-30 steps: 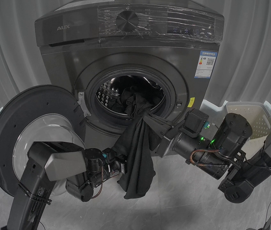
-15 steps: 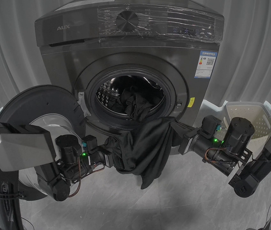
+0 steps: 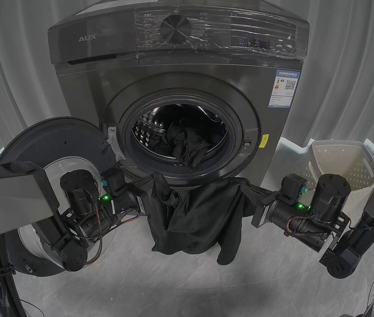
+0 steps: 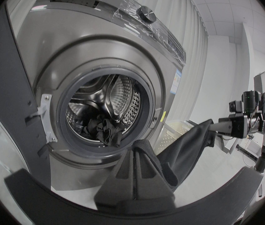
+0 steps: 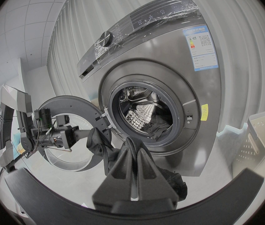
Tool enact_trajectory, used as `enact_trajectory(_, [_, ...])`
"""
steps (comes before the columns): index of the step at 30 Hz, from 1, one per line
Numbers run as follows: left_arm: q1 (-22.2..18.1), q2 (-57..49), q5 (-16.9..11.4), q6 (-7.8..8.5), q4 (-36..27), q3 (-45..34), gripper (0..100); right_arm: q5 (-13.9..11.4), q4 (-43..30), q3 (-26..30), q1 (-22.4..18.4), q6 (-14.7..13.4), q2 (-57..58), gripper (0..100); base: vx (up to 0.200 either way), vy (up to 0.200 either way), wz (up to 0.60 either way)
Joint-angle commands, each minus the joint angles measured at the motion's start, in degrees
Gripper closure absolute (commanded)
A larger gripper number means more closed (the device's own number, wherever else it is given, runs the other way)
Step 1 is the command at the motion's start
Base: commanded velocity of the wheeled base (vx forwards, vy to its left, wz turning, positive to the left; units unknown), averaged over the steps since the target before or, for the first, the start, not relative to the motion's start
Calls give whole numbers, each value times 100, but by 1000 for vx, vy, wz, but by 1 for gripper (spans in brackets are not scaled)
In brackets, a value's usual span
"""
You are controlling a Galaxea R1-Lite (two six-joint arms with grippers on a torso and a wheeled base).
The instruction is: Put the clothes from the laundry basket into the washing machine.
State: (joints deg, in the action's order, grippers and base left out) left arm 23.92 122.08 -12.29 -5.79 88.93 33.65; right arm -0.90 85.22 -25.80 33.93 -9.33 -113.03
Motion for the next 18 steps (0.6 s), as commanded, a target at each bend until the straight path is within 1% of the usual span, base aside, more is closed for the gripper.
enact_trajectory(1, [-1, -325, 7, -27, 1, 116, 100, 2, -6, 22, 9, 1, -35, 100, 0, 0, 0])
enact_trajectory(3, [16, -430, 7, -45, 1, 125, 100, 11, -23, 13, 18, -8, -35, 100, 0, 0, 0])
enact_trajectory(7, [69, -764, 7, -186, 1, 133, 100, 46, -41, -48, 35, -8, -88, 100, 0, 0, 0])
enact_trajectory(11, [69, -949, 7, -230, 1, 169, 100, 125, -50, -48, 0, -8, -167, 100, 0, 0, 0])
enact_trajectory(15, [148, -1063, 7, -379, 1, 177, 100, 125, -50, -48, -18, -17, -281, 100, 0, 0, 0])
enact_trajectory(18, [201, -1063, 33, -379, -7, 221, 100, 134, -23, 4, 35, -52, -290, 100, 0, 0, 0])
